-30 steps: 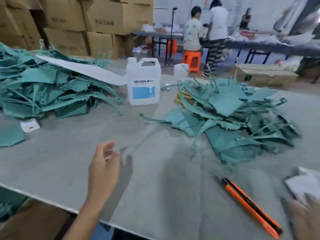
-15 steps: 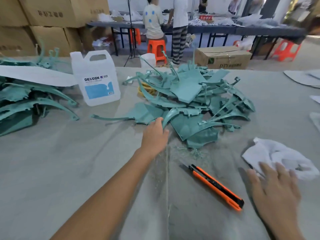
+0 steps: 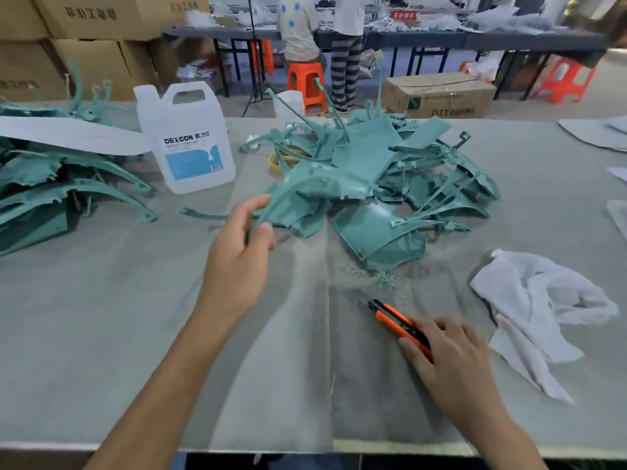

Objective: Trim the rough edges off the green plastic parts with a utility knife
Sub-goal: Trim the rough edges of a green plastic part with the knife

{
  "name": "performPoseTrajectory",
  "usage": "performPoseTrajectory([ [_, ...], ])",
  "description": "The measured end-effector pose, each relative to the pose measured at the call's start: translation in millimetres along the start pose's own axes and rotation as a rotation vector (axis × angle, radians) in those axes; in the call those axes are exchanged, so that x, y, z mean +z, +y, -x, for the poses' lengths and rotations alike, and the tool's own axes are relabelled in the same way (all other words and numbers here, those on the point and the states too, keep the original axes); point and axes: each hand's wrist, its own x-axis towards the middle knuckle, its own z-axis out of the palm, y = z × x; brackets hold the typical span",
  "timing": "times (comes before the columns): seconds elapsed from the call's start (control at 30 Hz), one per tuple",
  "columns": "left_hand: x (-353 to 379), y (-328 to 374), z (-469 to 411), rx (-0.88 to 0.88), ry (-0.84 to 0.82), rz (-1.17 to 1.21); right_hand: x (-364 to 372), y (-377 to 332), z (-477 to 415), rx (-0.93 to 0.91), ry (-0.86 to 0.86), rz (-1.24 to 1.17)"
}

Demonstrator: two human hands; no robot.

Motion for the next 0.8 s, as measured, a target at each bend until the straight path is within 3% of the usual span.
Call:
performPoseTrajectory([
  [0.17,-71,-25,26,-0.108,-0.073,-0.135,-7,-2,1,0.061,0.050,-0.138],
  [0.27,-105,-48,38,-0.209,-0.198,-0.540,-20,-6,3,0.115,0.069,-0.282],
  [0.37,-109,-56,43,-0.161,-0.221,-0.916,-30,-16,4,0.130,0.077,-0.361],
  [0.43,-91,-51,40,-0.111,-0.238,-0.858,-33,-27,4,0.125,0.052,-0.429],
  [0.57,-37,-55,32,-0.047,-0.511,-0.929,-35,-49,7,0.115,0.043,-0.556],
  [0.63,-18,-60,30,0.006,-0.479,-1.001,-34,-53,11,0.118,0.035,-0.607],
  [0.8,-4,-58,24,0.189,-0.211,-0.957,-34,-53,23,0.150,0.008,-0.718],
])
